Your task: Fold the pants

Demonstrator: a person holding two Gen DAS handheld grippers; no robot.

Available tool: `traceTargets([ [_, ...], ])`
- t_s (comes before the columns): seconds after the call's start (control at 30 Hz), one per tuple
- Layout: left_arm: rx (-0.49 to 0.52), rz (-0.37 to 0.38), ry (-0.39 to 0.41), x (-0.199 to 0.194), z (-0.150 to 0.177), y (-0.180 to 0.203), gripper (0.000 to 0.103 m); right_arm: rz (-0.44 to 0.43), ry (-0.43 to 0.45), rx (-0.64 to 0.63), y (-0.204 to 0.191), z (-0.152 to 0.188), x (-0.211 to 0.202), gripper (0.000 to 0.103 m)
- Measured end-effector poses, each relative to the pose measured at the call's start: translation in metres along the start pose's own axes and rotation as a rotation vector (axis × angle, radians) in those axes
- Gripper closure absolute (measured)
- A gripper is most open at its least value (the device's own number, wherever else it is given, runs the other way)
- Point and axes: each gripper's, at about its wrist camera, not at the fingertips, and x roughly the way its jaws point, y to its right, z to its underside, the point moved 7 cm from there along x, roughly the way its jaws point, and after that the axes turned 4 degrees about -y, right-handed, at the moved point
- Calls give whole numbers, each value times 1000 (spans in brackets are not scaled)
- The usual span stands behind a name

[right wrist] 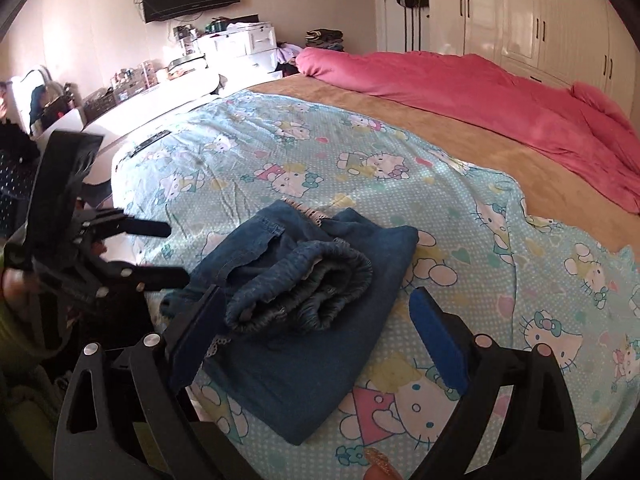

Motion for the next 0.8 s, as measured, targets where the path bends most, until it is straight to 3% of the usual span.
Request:
traceTargets([
  [0.2, -35, -30, -39, 17, -10, -17, 10, -83, -28, -139, -49, 26, -2, 11],
  [0.33, -59, -3, -59, 28, -21, -24, 36, -134, -40, -217, -81, 31, 9, 13],
  [0.37, -61, -1, -67, 31, -24, -25, 45, -146, -43, -235, -88, 31, 13, 16],
  [0.47, -50, 9, -78, 35, -31, -24, 56, -178, -52, -291, -108, 29, 23, 28],
  [0.63, -28, 6, -120, 52, -37, -22, 59, -180, -67, -401, -126, 22, 47, 46],
  [0.8, -11, -1, -158, 71, -38, -19, 59, -142, -123, -543, -135, 23, 83, 51],
])
